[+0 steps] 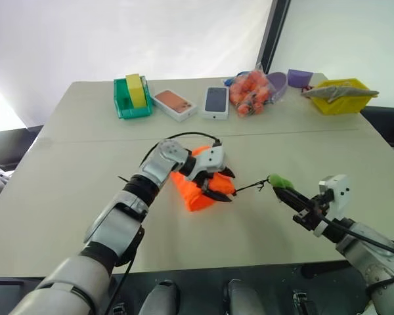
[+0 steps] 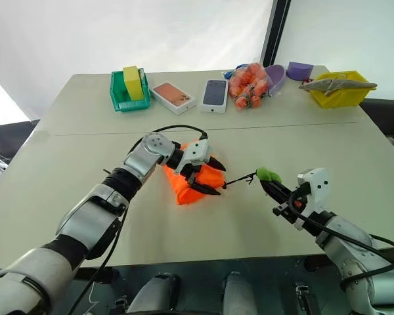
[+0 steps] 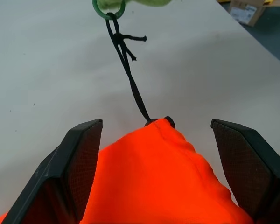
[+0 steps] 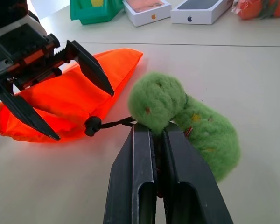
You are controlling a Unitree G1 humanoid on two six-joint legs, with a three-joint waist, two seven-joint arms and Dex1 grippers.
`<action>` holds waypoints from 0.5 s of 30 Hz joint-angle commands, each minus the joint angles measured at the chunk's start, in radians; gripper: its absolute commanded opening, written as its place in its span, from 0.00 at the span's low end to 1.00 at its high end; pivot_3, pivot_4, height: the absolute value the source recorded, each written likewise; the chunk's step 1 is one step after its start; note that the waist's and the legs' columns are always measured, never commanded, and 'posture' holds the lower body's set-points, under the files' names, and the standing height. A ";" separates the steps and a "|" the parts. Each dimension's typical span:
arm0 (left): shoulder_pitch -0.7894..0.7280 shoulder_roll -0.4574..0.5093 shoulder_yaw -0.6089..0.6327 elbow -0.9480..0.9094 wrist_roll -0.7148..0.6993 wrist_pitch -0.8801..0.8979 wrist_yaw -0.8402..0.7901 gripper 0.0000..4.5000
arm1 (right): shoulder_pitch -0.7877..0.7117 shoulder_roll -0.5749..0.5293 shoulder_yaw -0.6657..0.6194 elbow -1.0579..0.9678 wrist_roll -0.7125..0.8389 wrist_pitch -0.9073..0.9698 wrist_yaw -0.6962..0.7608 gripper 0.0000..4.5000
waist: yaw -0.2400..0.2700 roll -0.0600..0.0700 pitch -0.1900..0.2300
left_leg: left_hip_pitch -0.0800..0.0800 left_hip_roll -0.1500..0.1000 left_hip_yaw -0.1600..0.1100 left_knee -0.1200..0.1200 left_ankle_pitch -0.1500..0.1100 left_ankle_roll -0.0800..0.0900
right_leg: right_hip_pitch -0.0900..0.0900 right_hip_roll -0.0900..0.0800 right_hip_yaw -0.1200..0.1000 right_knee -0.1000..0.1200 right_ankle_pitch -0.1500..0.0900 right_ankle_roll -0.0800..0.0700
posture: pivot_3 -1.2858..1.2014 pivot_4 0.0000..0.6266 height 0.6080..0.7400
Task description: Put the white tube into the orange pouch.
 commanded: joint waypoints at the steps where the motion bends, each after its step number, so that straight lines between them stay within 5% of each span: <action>1: -0.018 -0.014 0.016 -0.050 0.000 0.004 0.003 0.88 | -0.004 0.002 -0.010 -0.034 0.008 -0.024 -0.001 0.00 | 0.001 0.000 0.000 | 0.000 0.000 0.000 0.000 0.000 0.000 | 0.000 0.000 0.000 0.000 0.000 0.000 | 0.52 0.24 1.00; 15: 0.086 -0.013 -0.043 -0.204 0.116 0.027 0.118 0.88 | -0.007 0.007 0.006 -0.038 0.001 -0.030 -0.009 0.00 | 0.001 0.000 0.000 | 0.002 0.000 0.000 0.000 0.000 0.000 | 0.002 0.000 0.000 0.001 0.000 0.001 | 0.52 0.24 1.00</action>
